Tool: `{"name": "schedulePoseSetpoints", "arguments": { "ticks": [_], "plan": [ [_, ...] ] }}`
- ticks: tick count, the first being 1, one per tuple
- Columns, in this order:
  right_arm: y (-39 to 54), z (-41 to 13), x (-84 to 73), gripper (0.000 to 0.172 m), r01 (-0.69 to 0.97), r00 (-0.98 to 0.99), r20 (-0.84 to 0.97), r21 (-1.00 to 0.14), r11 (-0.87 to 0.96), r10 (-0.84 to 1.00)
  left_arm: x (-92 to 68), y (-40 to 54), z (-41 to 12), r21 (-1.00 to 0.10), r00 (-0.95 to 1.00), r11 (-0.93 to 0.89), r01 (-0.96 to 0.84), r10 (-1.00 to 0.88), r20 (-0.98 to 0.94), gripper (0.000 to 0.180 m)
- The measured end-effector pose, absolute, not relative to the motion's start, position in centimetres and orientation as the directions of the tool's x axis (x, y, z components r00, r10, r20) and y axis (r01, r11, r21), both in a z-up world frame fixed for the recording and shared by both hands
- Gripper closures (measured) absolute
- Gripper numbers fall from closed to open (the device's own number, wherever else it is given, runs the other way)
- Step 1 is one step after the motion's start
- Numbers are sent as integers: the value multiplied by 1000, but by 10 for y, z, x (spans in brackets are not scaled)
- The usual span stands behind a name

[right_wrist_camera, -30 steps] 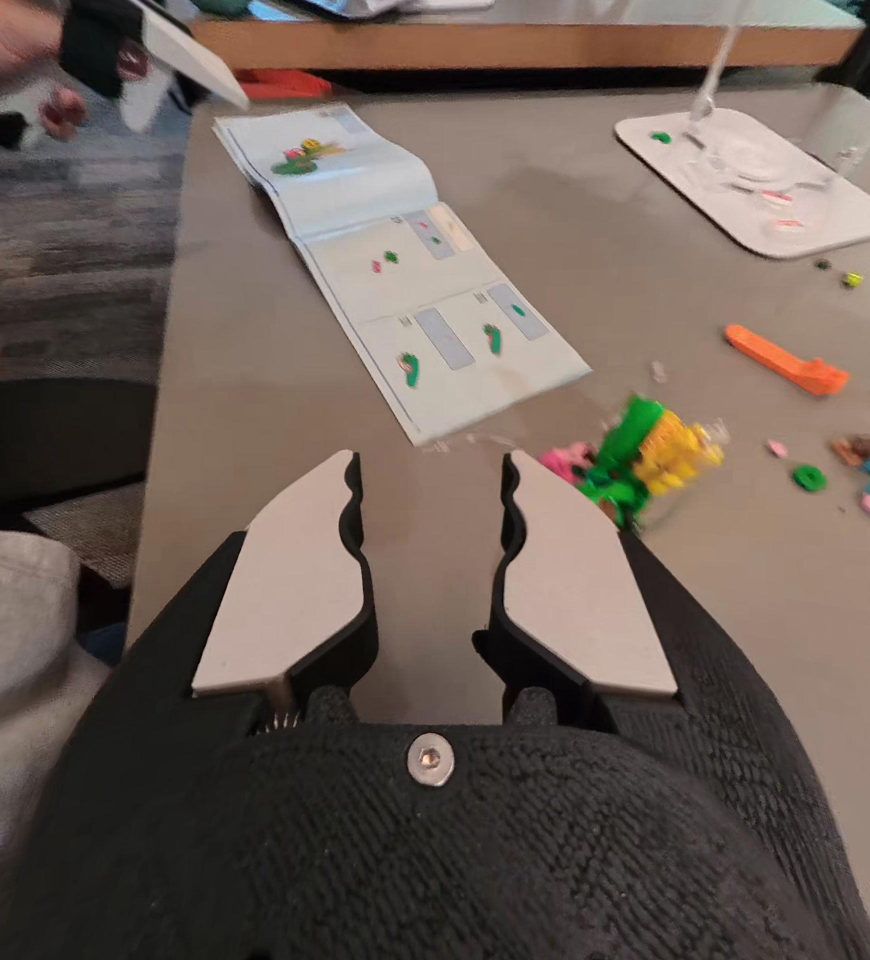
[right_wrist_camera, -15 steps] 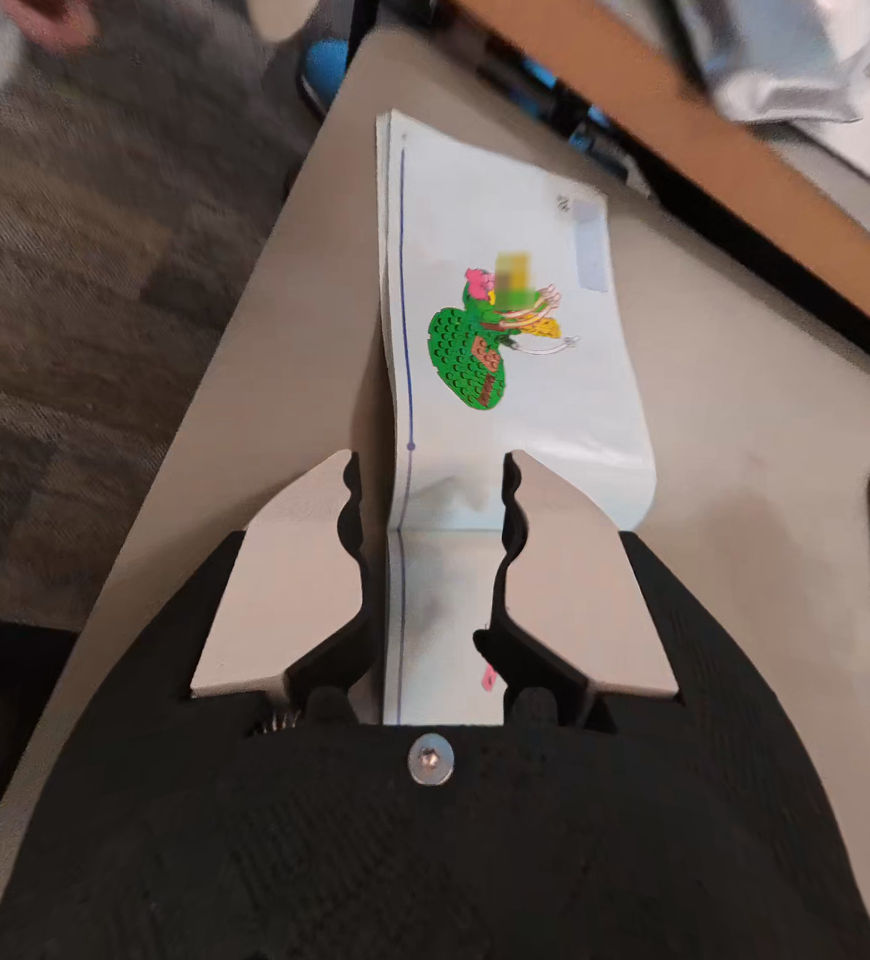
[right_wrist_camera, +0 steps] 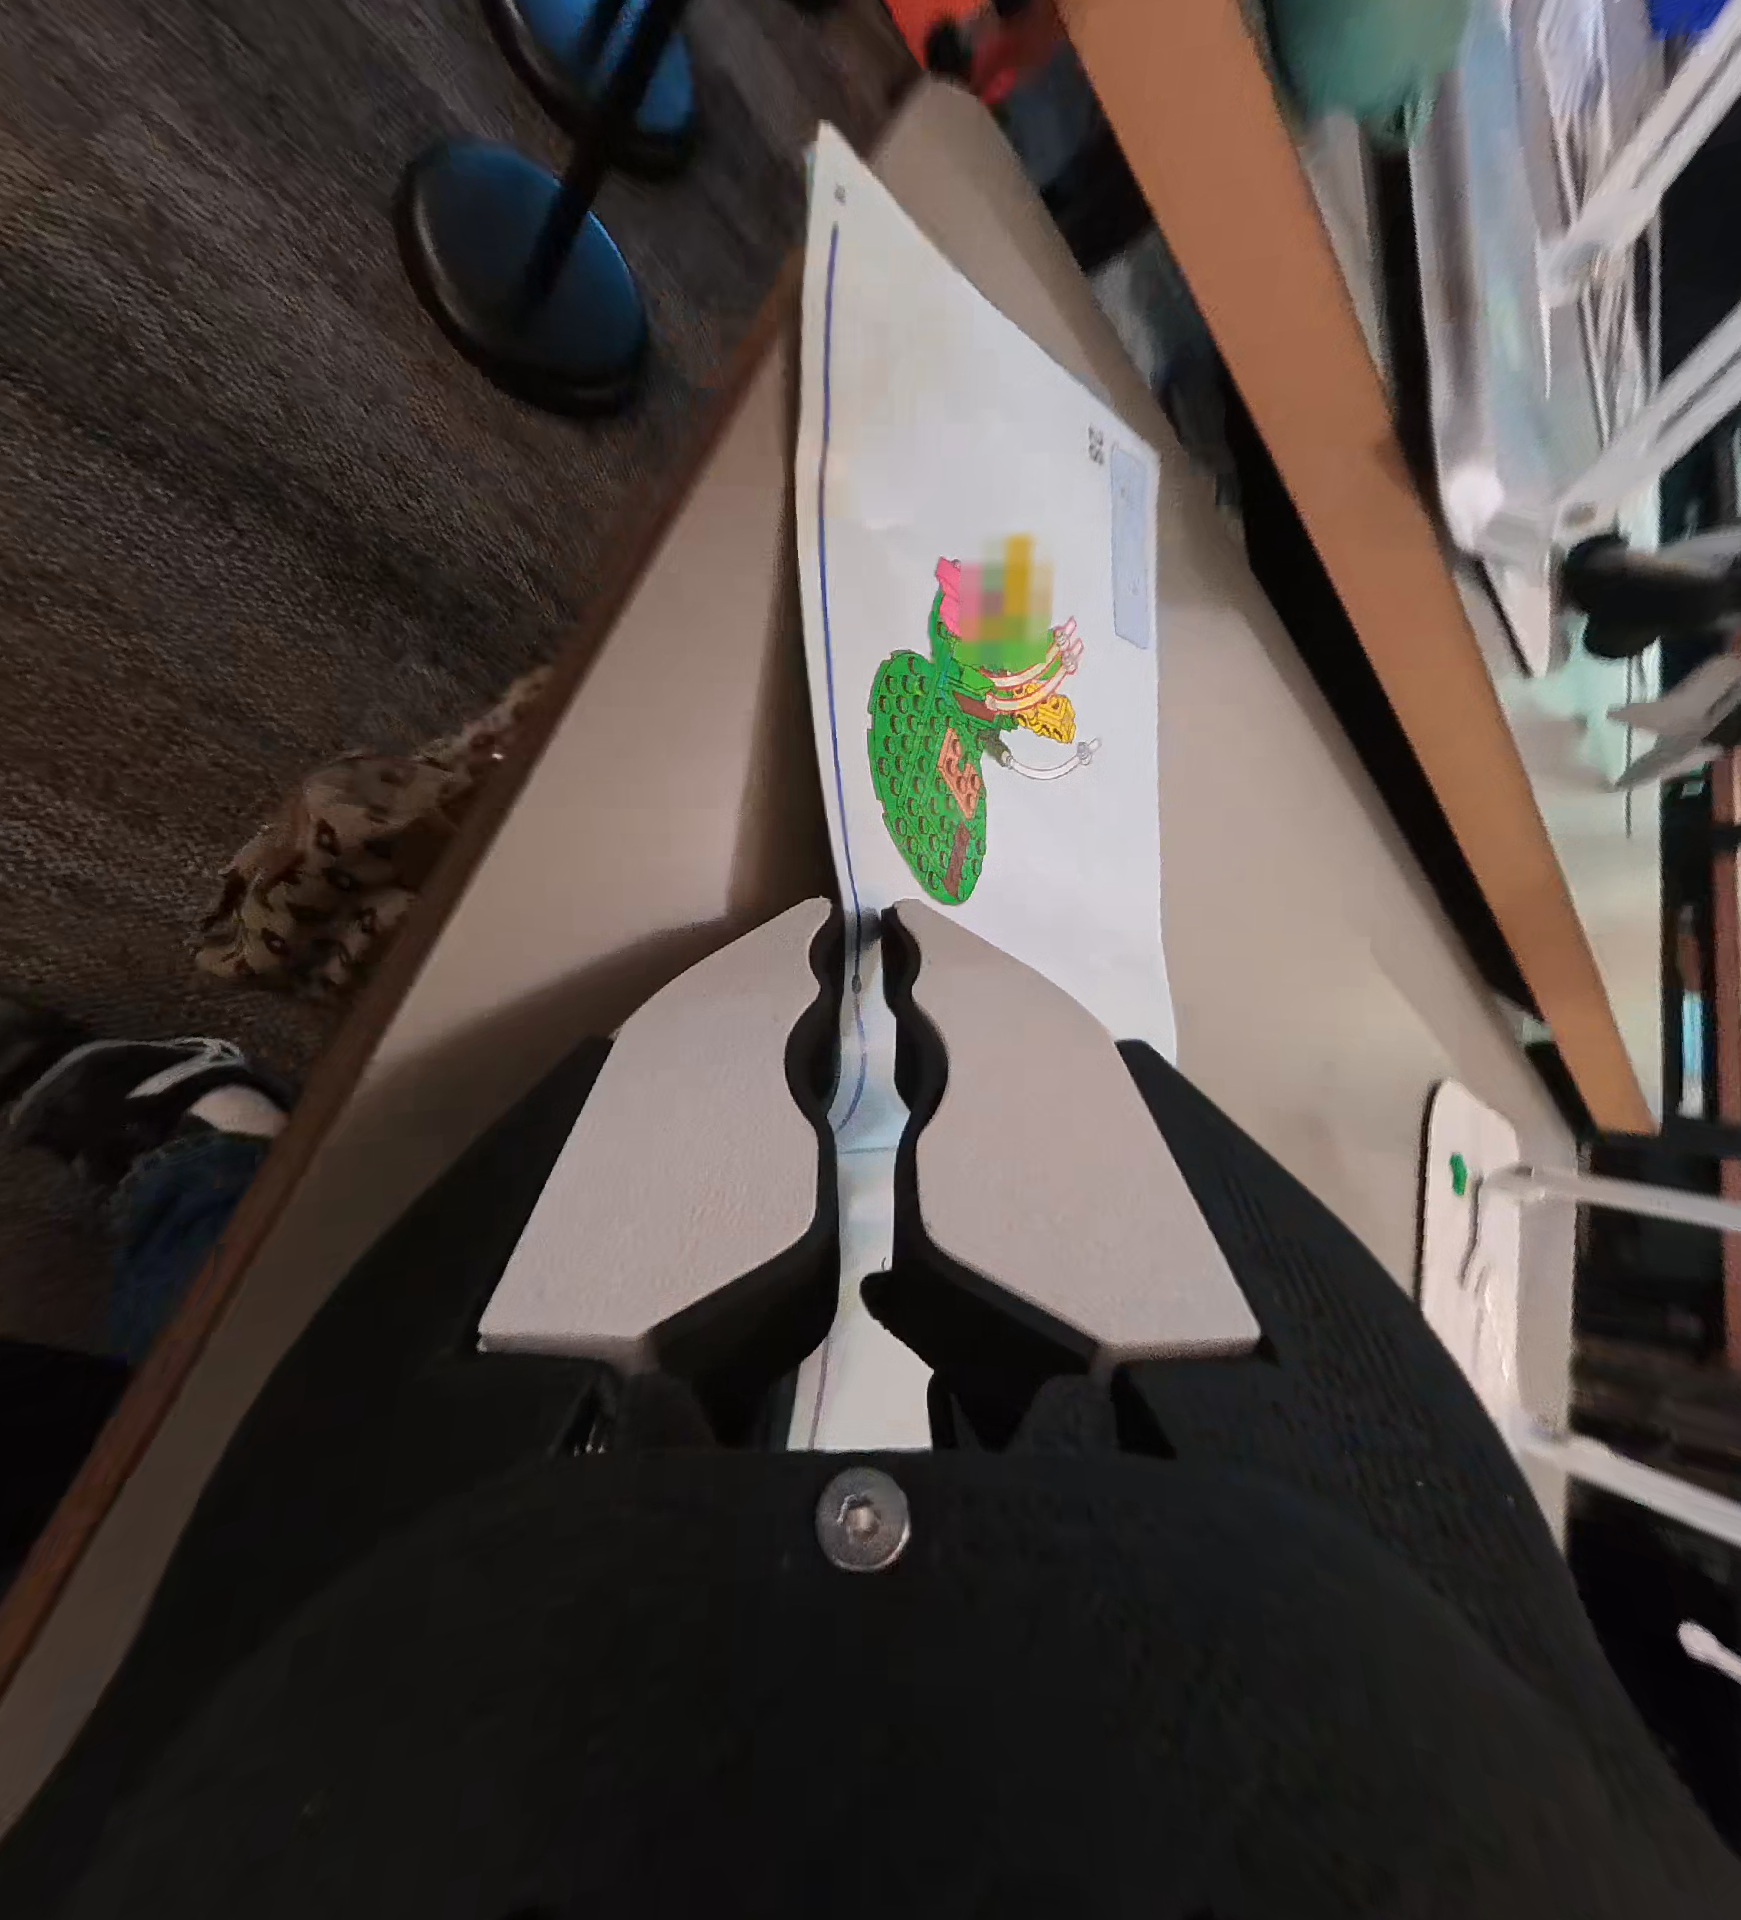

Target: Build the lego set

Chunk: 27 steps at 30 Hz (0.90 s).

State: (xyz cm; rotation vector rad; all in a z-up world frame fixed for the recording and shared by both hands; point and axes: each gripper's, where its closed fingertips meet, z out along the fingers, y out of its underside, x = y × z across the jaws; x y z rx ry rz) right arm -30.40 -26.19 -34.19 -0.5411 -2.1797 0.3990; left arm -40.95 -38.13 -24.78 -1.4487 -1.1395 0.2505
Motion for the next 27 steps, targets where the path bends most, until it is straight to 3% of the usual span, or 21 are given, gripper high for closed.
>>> {"name": "schedulePoseSetpoints", "arguments": {
  "ticks": [4, 9, 12, 16, 27],
  "plan": [
    [-265, -340, -280, 168, 103, -600, 685, -446, 889, 413, -403, -388, -251, -816, 510, 212, 538, 690, 515, 81],
    [-251, -338, -250, 168, -17, -644, 694, -432, 902, 321, -387, -385, -260, -728, 540, 227, 647, 538, 647, 95],
    [-243, -335, -241, 157, 58, -672, 614, -513, 856, 414, -380, -379, -272, -669, 526, 204, 715, 475, 706, 100],
    [-278, -312, -243, 141, 152, -728, 401, -697, 701, 557, -384, -375, -260, -703, 547, 231, 673, 485, 683, 107],
    [-359, -334, -293, 141, 165, -813, 362, -608, 776, 457, -394, -386, -268, -706, 524, 239, 667, 524, 672, 112]
  ]
}}
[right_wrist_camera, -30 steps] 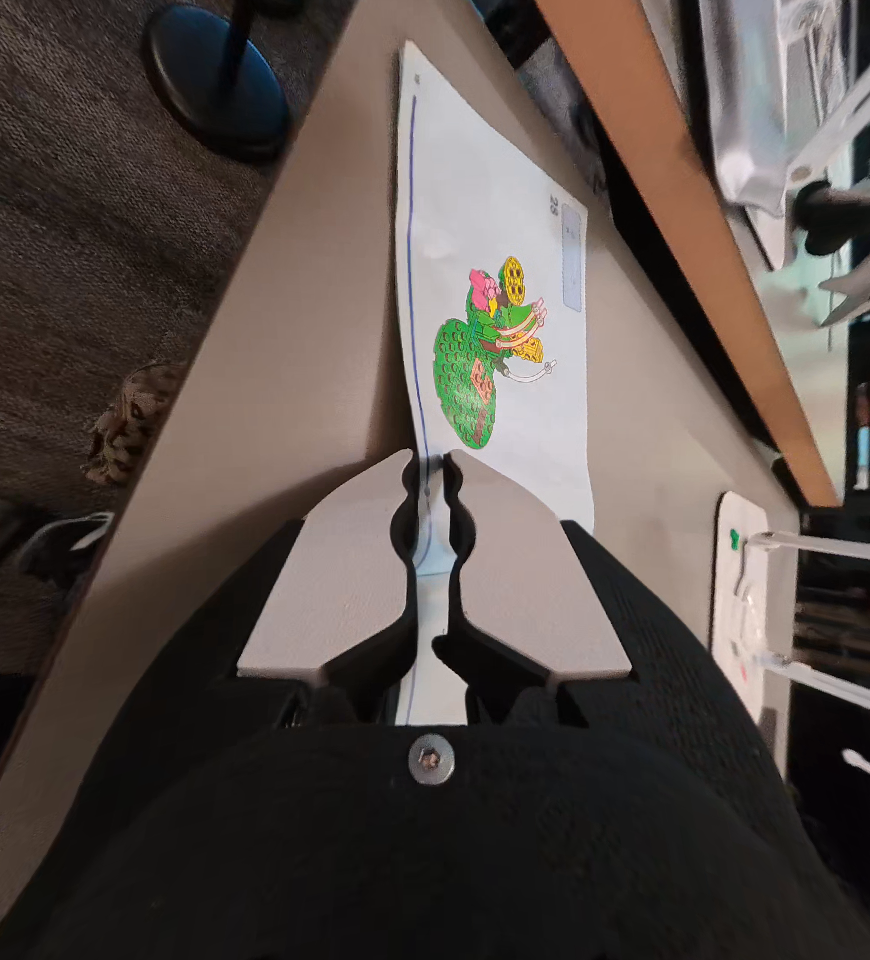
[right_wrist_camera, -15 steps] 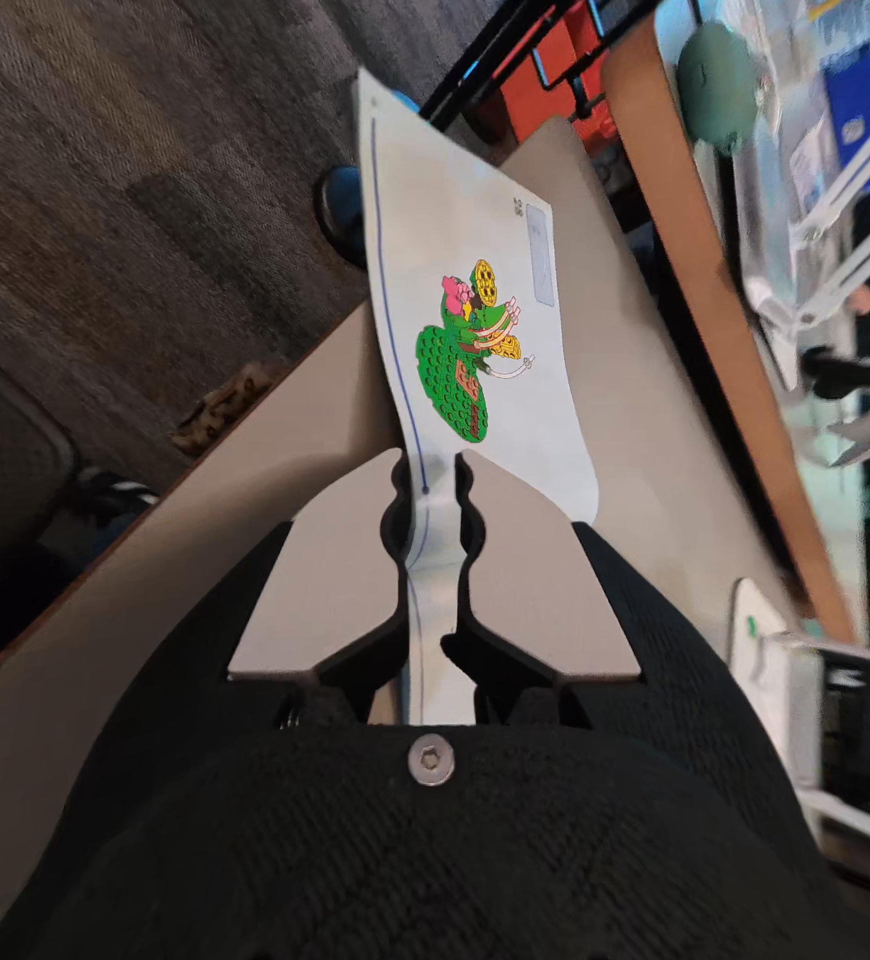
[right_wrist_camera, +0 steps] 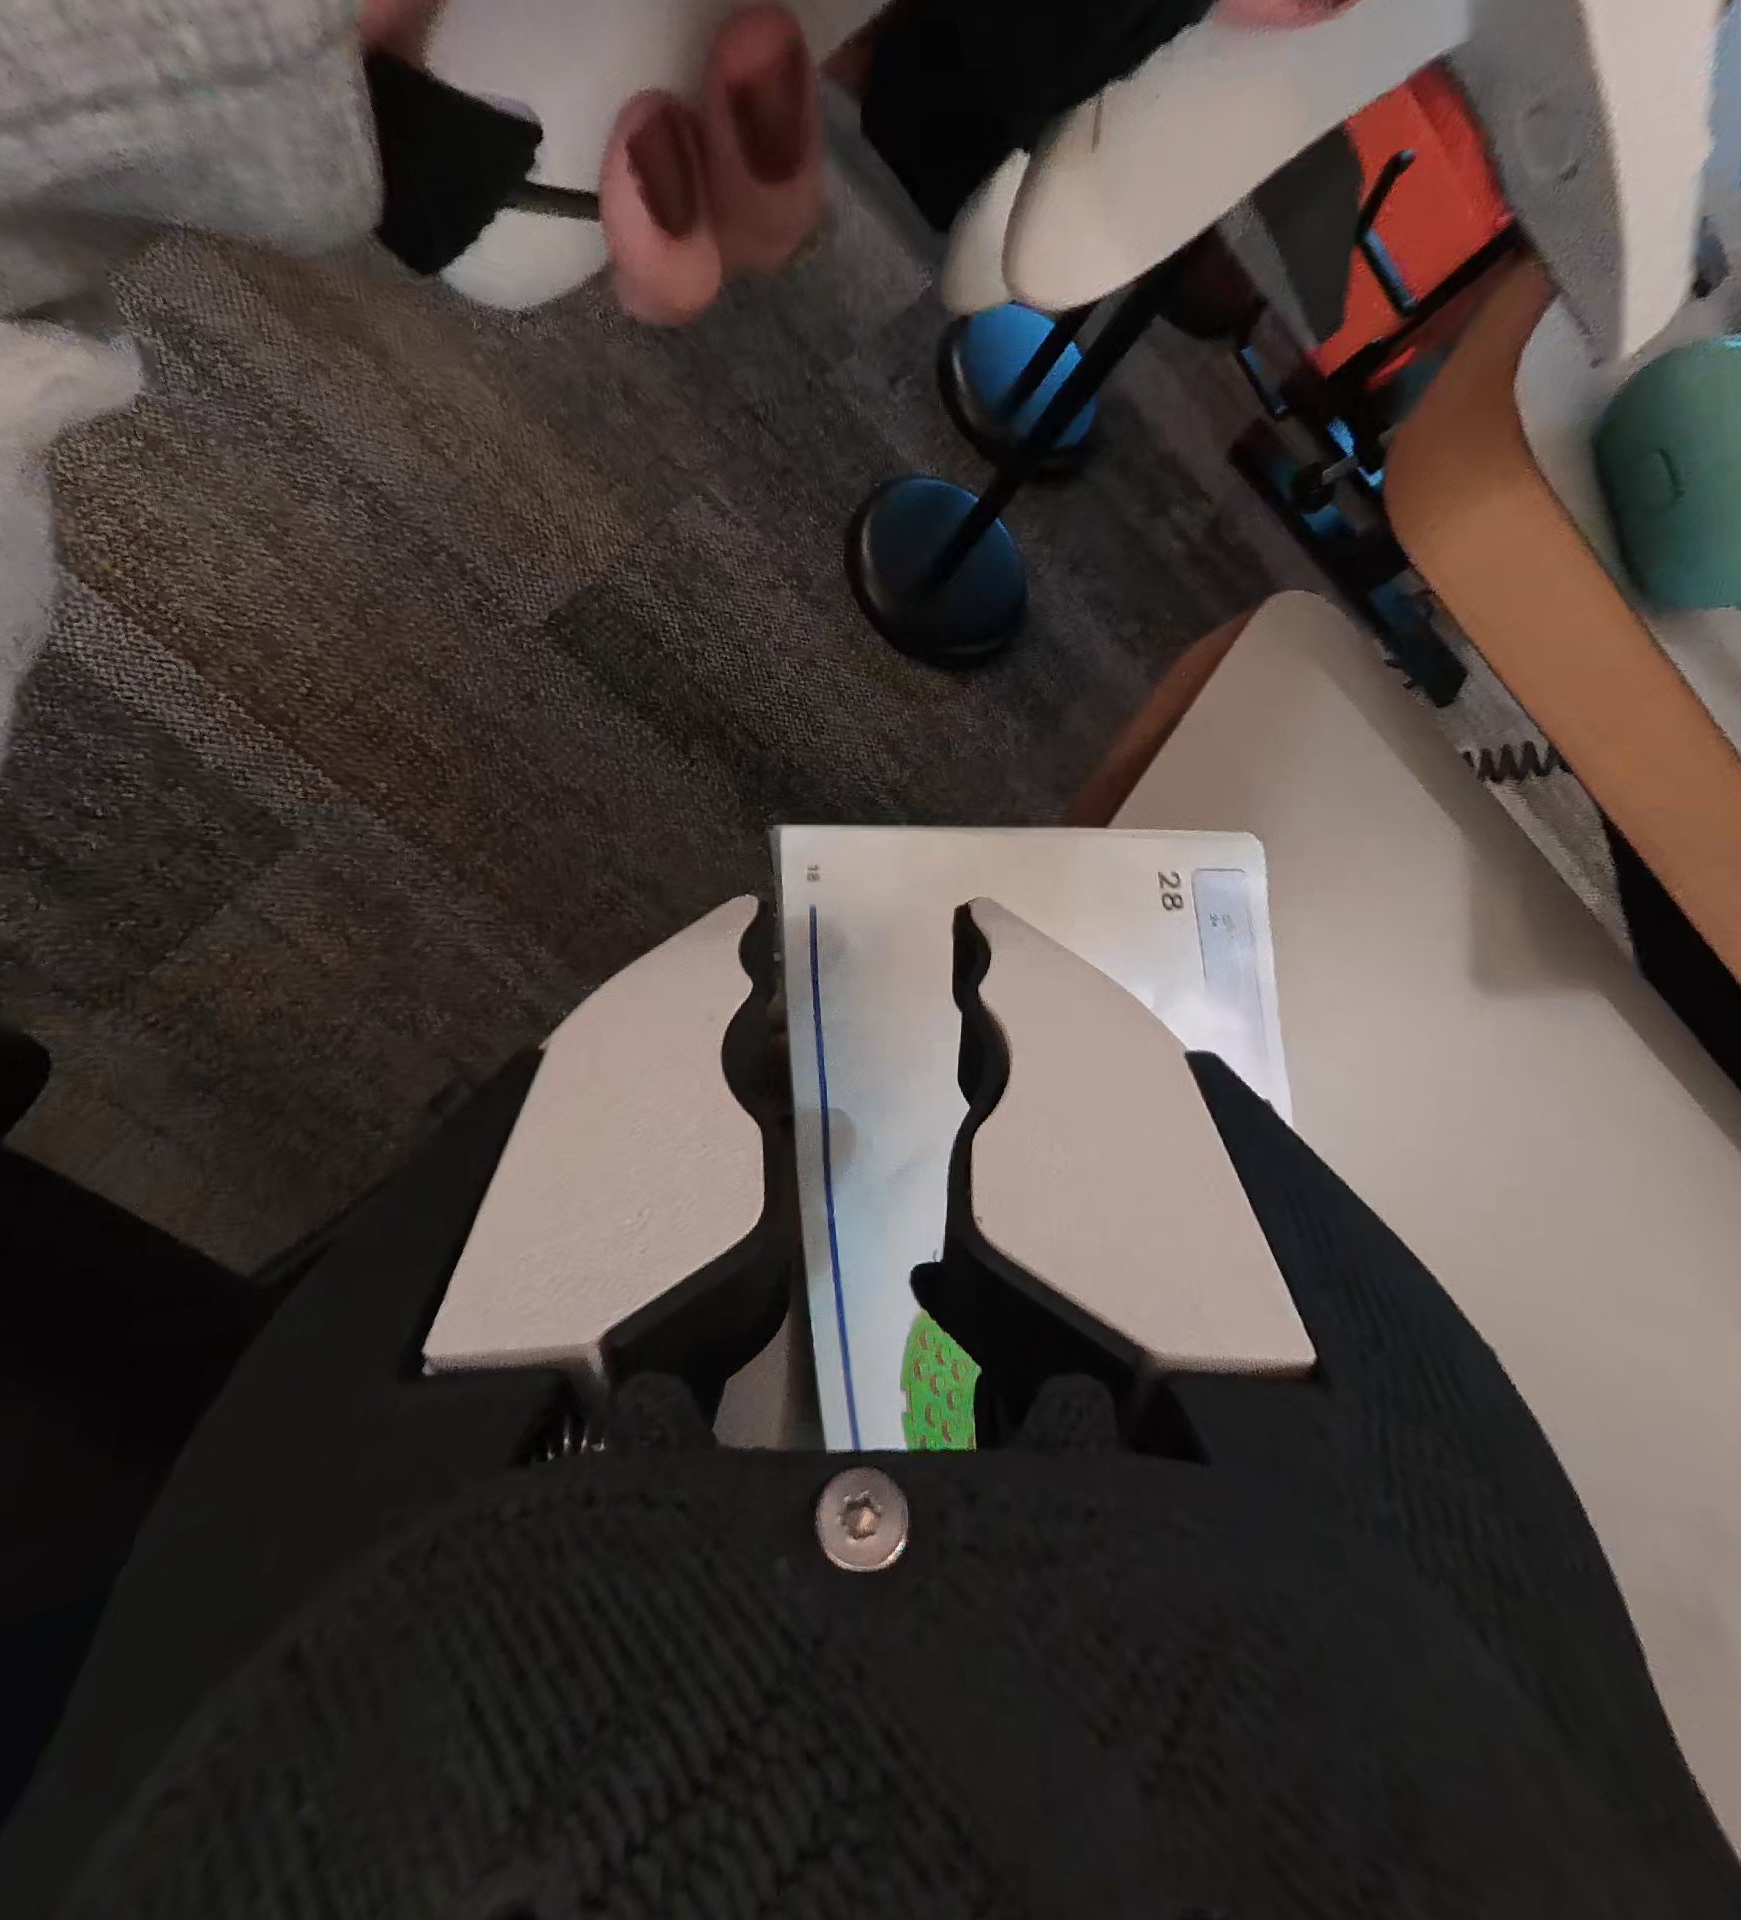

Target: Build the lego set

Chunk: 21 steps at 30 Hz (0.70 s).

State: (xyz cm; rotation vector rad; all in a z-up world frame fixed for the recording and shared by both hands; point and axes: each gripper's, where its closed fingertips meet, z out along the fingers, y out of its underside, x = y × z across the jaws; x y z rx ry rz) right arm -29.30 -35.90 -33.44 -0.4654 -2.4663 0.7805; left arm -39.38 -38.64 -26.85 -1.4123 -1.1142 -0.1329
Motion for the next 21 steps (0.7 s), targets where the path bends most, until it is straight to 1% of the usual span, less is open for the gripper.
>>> {"name": "schedulePoseSetpoints", "arguments": {
  "ticks": [2, 8, 11, 16, 21],
  "plan": [
    [-362, -337, -294, 139, 168, -821, 353, -603, 780, 449, -394, -388, -264, -709, 530, 255, 658, 512, 676, 116],
    [-366, -347, -295, 135, 168, -842, 351, -553, 816, 410, -394, -392, -254, -723, 545, 276, 633, 505, 669, 118],
    [-366, -350, -299, 136, 156, -835, 380, -529, 834, 398, -394, -393, -252, -724, 546, 287, 627, 501, 671, 119],
    [-363, -354, -303, 141, 178, -828, 376, -526, 832, 416, -393, -391, -247, -731, 560, 286, 619, 493, 666, 119],
    [-361, -349, -305, 146, 179, -807, 392, -549, 817, 440, -392, -390, -247, -730, 560, 287, 621, 490, 668, 120]
  ]
}}
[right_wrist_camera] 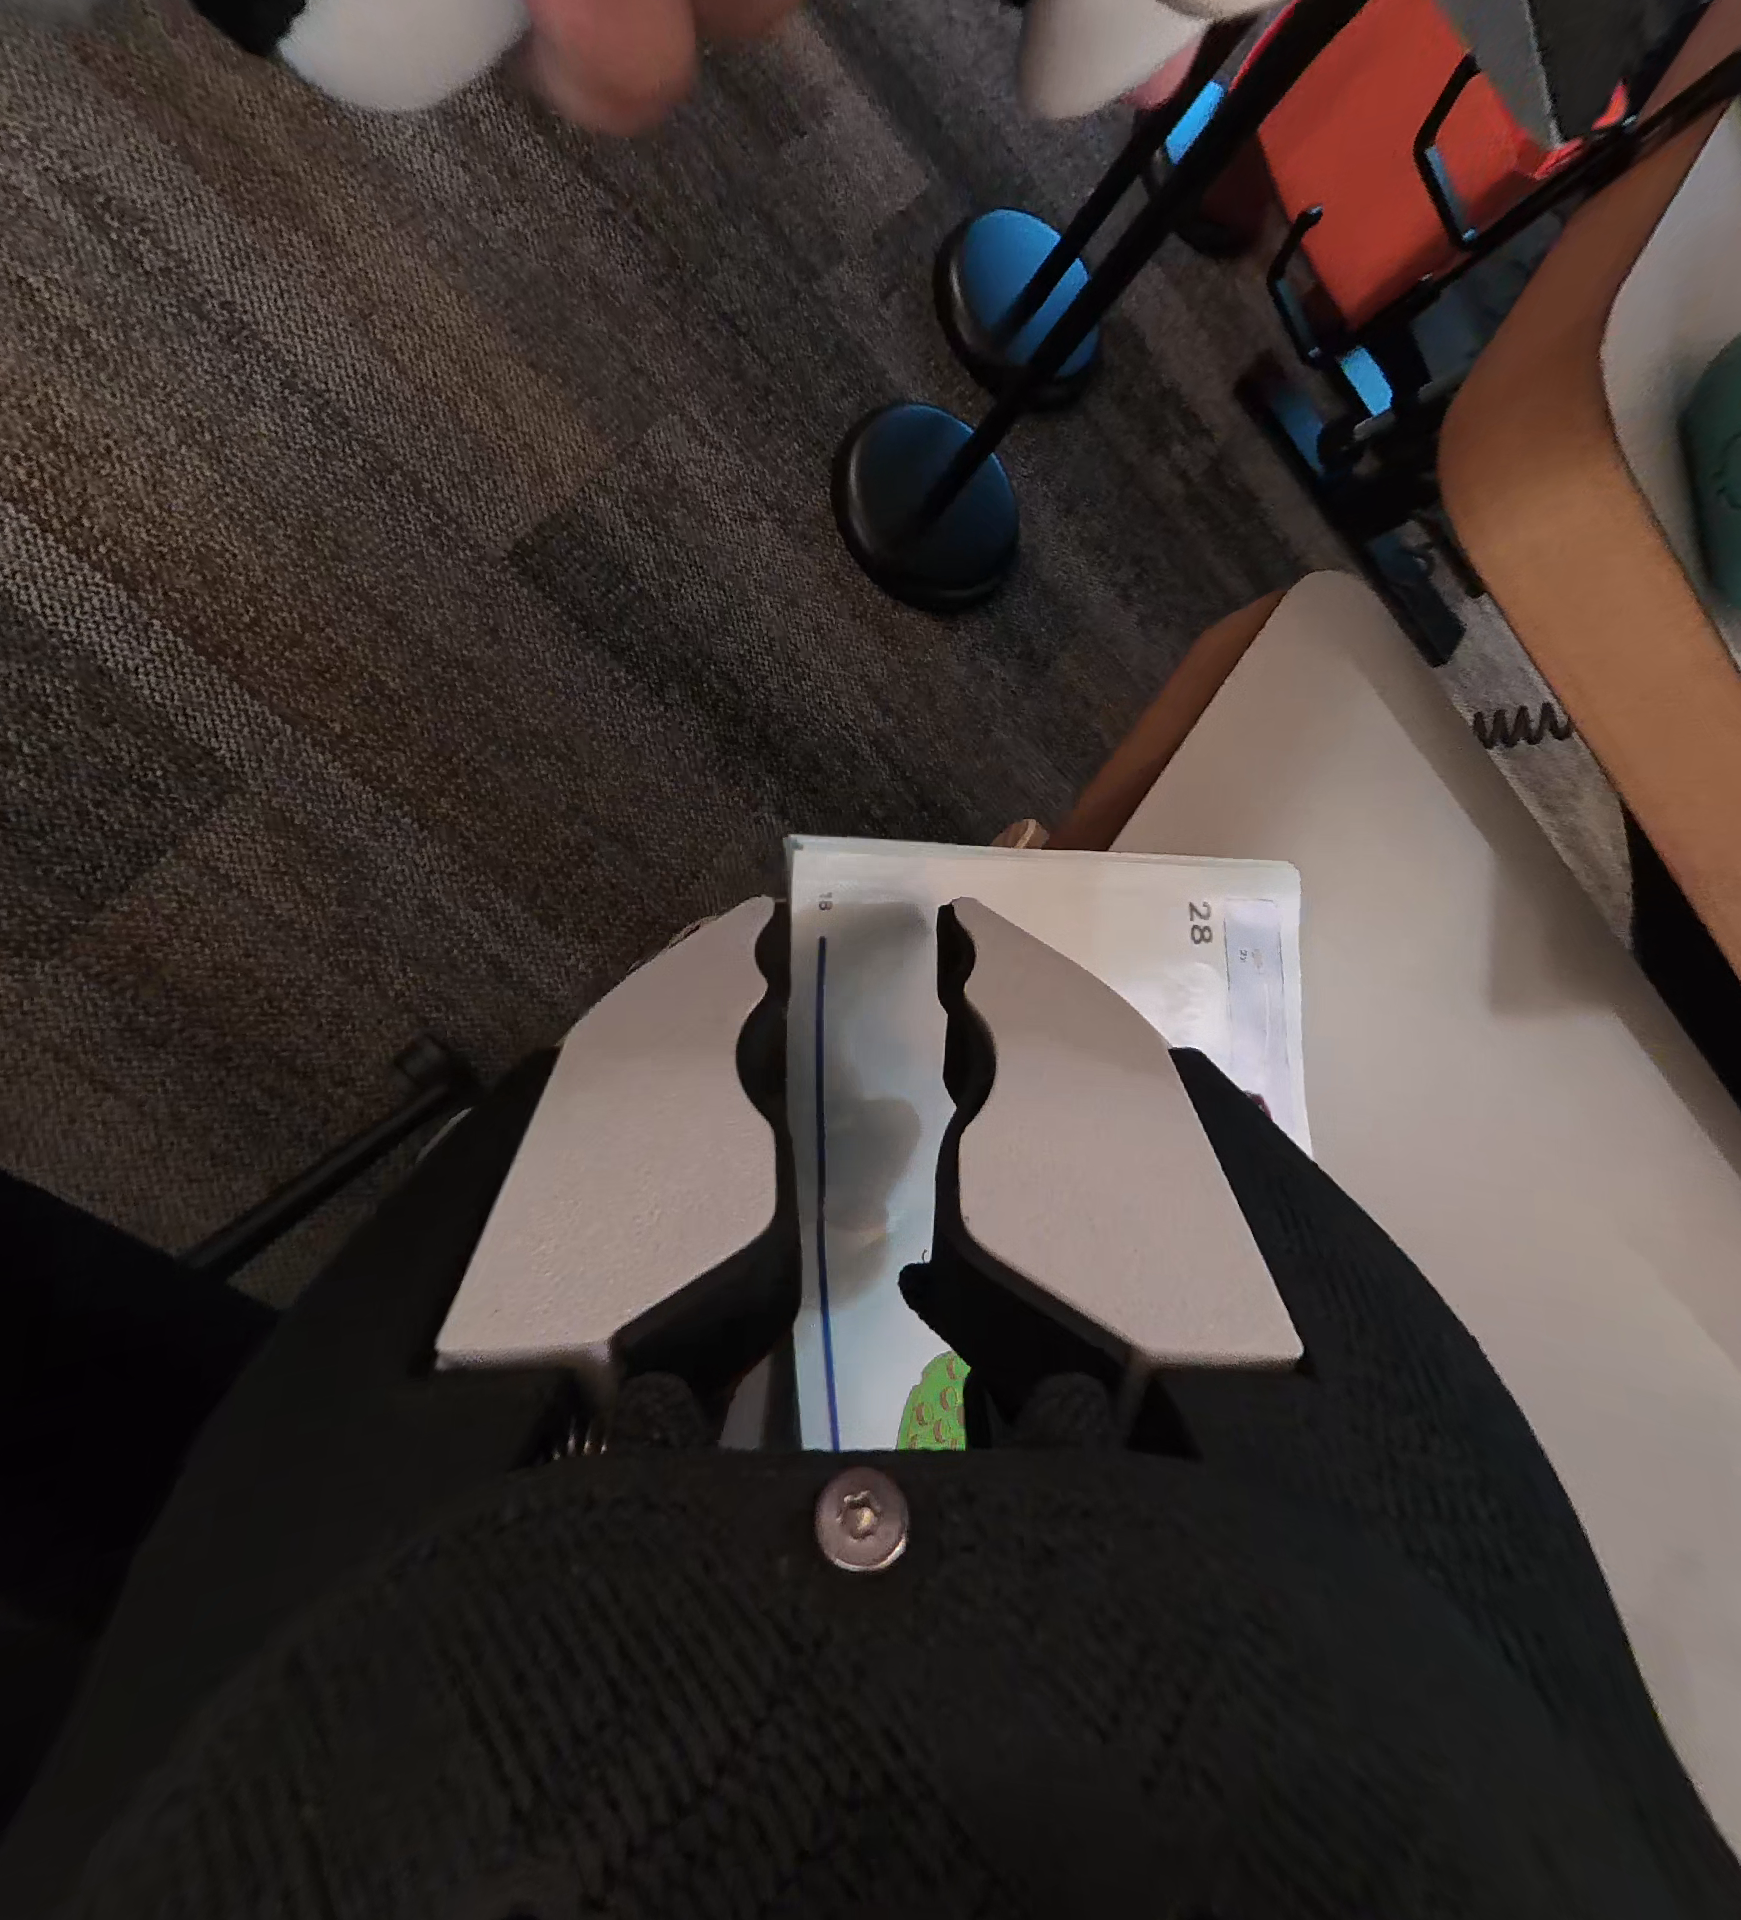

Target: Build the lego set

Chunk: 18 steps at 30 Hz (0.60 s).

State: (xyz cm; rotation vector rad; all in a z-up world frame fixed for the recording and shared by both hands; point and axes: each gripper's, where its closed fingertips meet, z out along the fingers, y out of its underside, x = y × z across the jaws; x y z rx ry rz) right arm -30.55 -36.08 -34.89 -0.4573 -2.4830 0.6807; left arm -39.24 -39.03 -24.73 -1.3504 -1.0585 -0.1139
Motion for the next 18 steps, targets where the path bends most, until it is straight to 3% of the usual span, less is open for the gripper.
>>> {"name": "schedulePoseSetpoints", "arguments": {
  "ticks": [5, 18],
  "plan": [
    [-358, -342, -307, 157, 177, -791, 391, -590, 788, 471, -391, -391, -240, -747, 578, 291, 598, 489, 653, 122],
    [-356, -343, -306, 152, 236, -818, 281, -631, 739, 502, -389, -388, -237, -756, 590, 281, 592, 488, 643, 125]
  ]
}}
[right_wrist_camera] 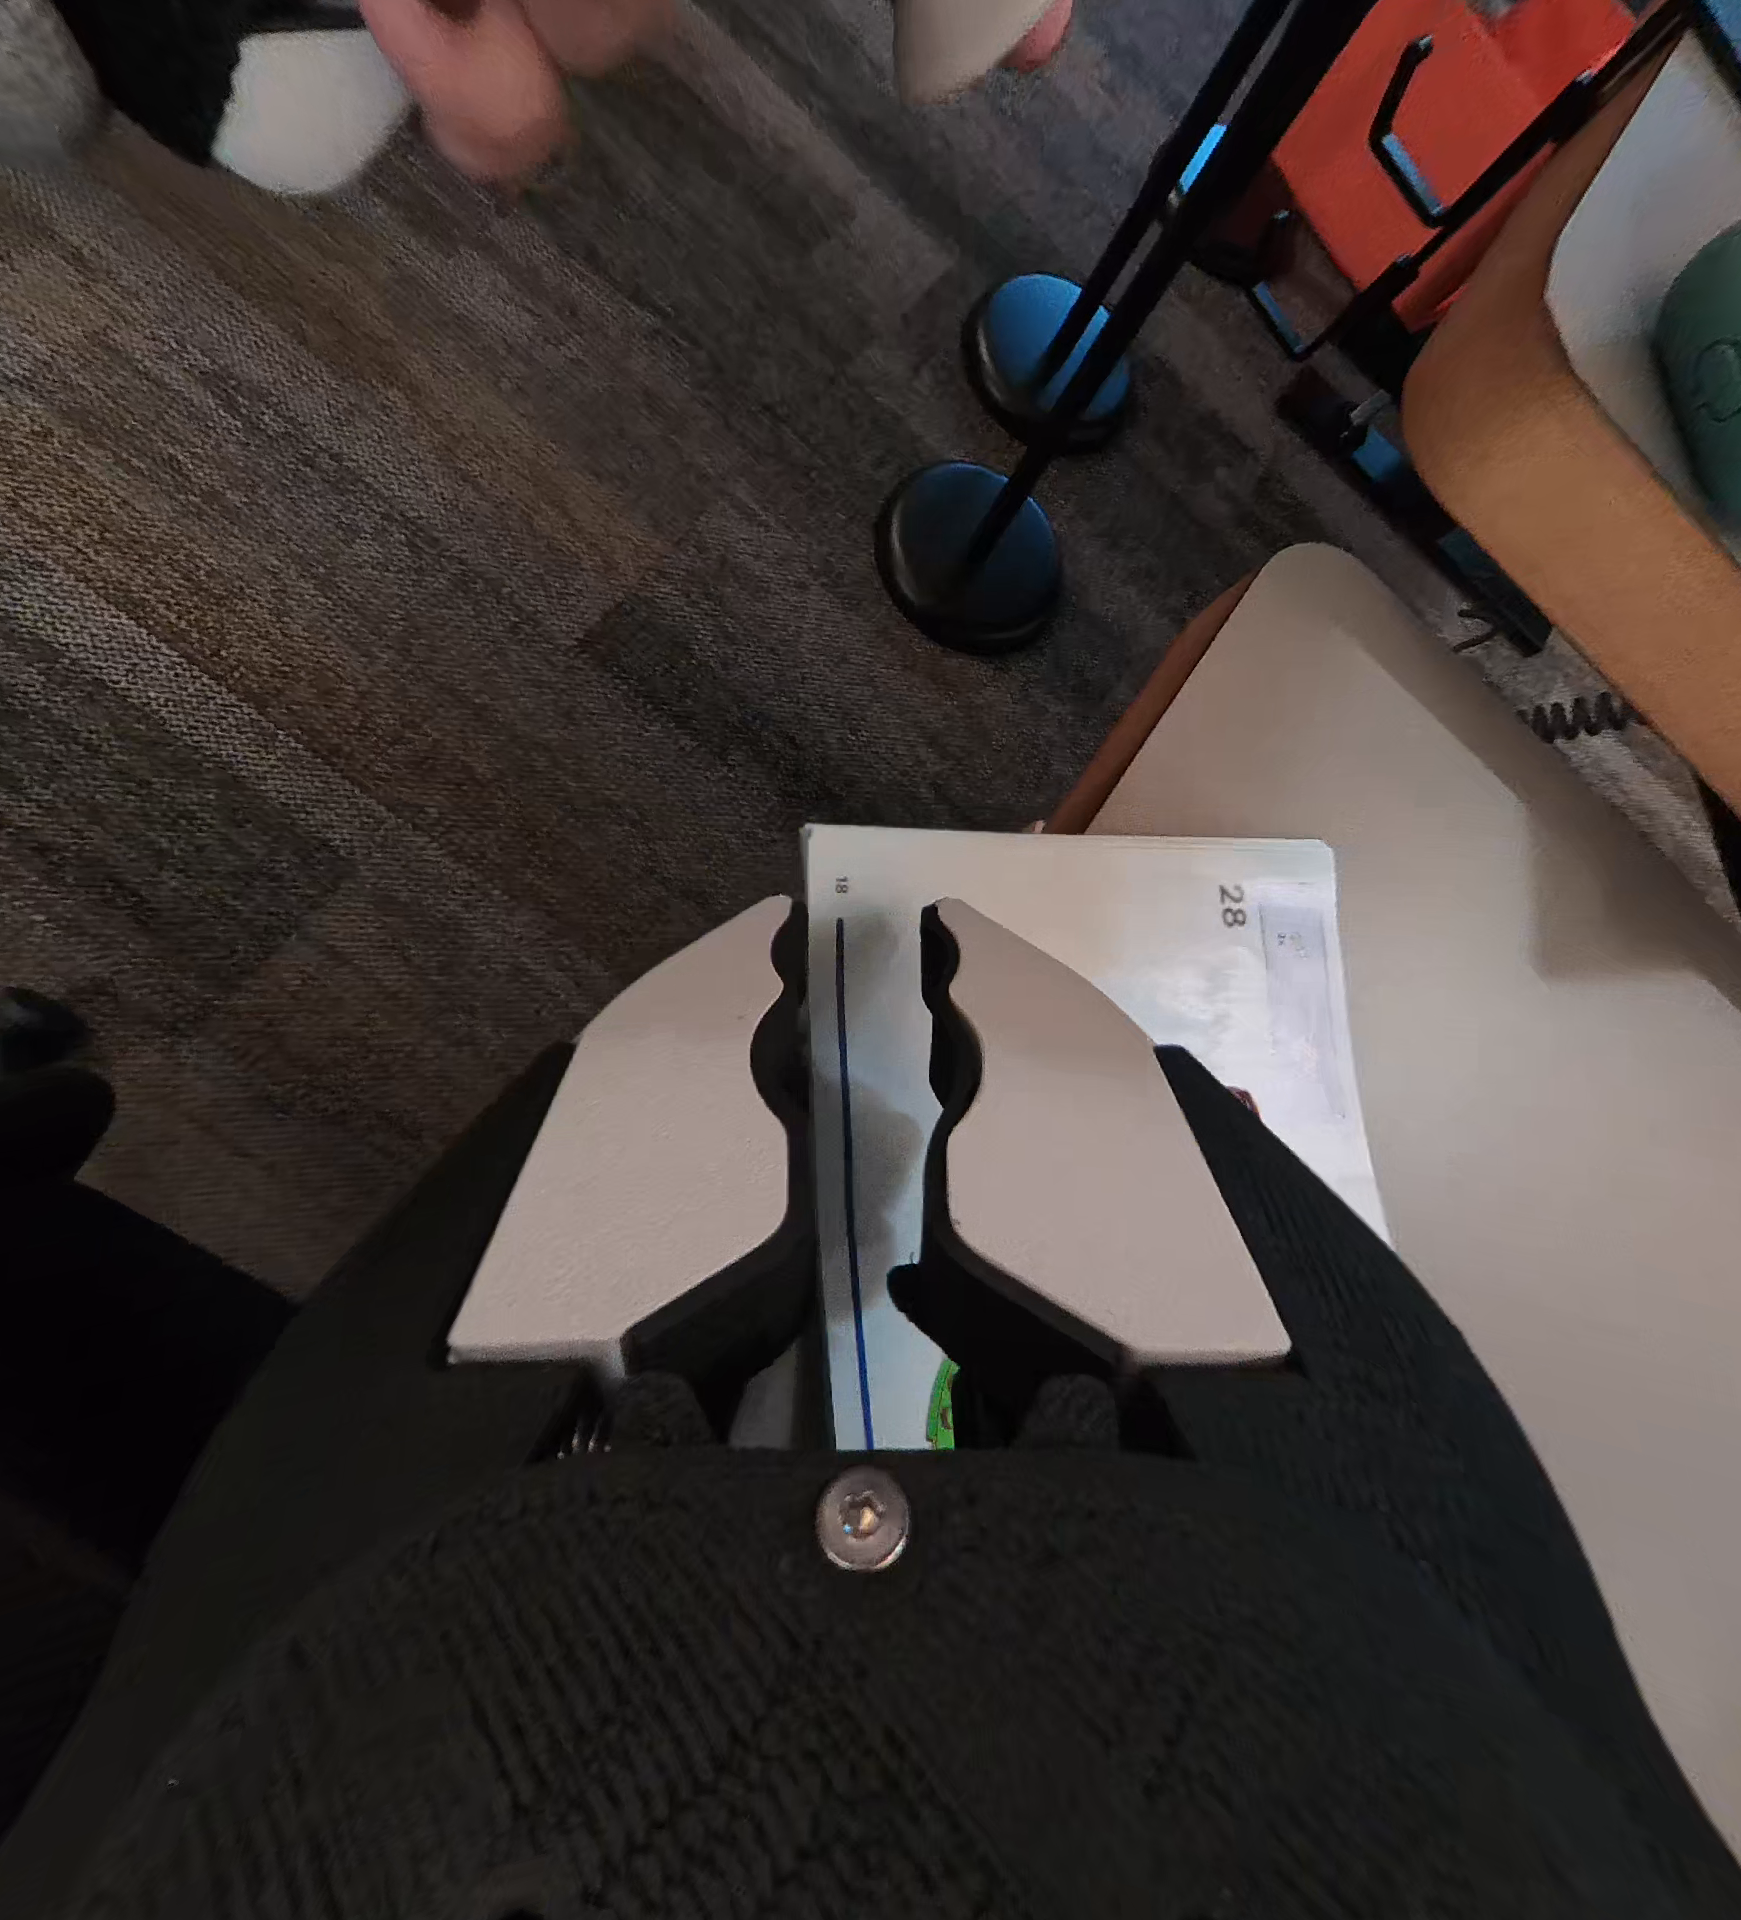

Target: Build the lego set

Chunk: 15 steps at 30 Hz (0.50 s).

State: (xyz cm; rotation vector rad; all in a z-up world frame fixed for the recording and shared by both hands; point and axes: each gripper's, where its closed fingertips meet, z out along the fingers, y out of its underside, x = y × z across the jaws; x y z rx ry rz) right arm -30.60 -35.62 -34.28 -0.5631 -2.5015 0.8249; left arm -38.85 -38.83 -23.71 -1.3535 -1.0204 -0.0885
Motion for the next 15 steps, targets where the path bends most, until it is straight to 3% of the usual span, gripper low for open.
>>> {"name": "schedulePoseSetpoints", "arguments": {
  "ticks": [9, 15],
  "plan": [
    [-356, -347, -309, 148, 230, -814, 300, -619, 751, 497, -387, -386, -235, -757, 599, 278, 591, 478, 643, 128],
    [-351, -339, -315, 161, 225, -778, 332, -645, 730, 533, -387, -384, -235, -758, 603, 272, 593, 475, 641, 129]
  ]
}}
